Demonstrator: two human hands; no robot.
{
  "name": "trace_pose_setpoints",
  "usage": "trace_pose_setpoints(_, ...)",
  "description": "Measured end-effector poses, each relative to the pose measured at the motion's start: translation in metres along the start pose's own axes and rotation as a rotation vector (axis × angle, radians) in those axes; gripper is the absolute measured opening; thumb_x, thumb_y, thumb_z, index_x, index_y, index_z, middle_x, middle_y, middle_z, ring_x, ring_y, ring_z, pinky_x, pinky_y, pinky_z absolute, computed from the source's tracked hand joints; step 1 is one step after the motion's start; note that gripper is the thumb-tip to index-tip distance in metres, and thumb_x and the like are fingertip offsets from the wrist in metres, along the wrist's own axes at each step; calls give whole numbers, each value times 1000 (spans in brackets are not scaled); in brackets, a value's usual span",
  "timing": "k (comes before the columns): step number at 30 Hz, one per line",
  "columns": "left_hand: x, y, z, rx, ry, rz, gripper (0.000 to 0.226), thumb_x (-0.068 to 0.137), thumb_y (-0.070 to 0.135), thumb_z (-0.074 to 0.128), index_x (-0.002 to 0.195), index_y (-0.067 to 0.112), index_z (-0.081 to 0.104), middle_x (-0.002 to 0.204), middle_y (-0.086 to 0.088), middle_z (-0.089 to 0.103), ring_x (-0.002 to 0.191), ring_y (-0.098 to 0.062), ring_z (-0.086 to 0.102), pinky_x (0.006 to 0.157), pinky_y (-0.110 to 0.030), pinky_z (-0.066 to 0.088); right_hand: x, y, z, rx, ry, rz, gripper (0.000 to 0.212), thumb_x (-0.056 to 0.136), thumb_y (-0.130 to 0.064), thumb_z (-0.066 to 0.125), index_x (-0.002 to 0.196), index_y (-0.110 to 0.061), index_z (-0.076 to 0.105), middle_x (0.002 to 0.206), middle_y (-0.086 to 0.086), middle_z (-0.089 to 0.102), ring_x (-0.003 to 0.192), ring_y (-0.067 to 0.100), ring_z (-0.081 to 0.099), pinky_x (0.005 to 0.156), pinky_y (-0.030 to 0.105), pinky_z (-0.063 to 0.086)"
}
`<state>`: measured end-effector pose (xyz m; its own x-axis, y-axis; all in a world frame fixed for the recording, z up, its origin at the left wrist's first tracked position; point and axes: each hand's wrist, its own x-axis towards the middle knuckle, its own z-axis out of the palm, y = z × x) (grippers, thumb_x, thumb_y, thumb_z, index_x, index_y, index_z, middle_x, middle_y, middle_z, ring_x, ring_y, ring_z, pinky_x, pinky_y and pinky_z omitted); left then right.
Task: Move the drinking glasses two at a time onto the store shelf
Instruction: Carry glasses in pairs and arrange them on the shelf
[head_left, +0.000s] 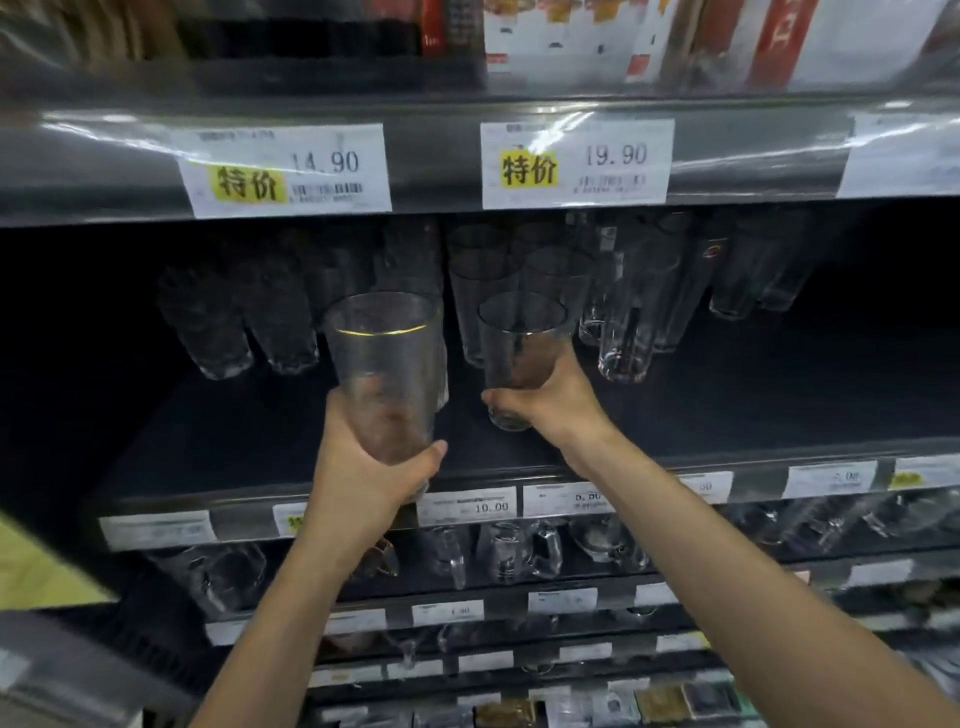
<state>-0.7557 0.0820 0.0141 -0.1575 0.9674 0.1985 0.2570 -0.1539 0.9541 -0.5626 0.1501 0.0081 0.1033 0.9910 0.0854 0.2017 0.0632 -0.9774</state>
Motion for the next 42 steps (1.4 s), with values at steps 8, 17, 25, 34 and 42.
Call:
trace_pose_setpoints(8,17,-16,-17,-59,7,-3,69,71,-1,83,124,19,43,104,-5,65,86,-8,67,56,-9,49,11,-3,17,48,8,4,62,76,-4,83,119,-21,41,103,-4,62,78,-3,61,54,7,47)
trace_pose_setpoints(17,18,-15,-18,-55,-36,21,65,71,-5,81,119,17,44,101,-6,62,72,9,63,52,-7,46,18,4,24,22,45,-49,66,71,-9,86,116,-28,42,114,-2,63,104,10,63,67,10,50)
trace_pose_setpoints(25,22,-17,-17,-56,-32,42,67,70,0,83,122,17,45,105,-2,63,84,3,63,58,-6,47,22,8,25,12,39,-62,72,69,-12,89,120,-28,40,115,-6,62,108,9,62,93,23,50)
trace_pose_setpoints(34,21,-15,-16,-67,-46,55,66,71,-3,82,123,14,43,104,-2,61,78,14,60,57,-4,46,20,5,27,-5,13,-71,80,68,-16,90,124,-28,35,119,-9,60,112,8,59,95,19,46)
trace_pose_setpoints(42,13,-14,-14,-80,-73,92,67,69,3,85,120,20,46,105,0,65,91,-1,66,68,-11,51,5,0,8,-118,-34,-54,94,71,-23,89,143,-23,30,128,-8,53,118,9,55,99,24,44)
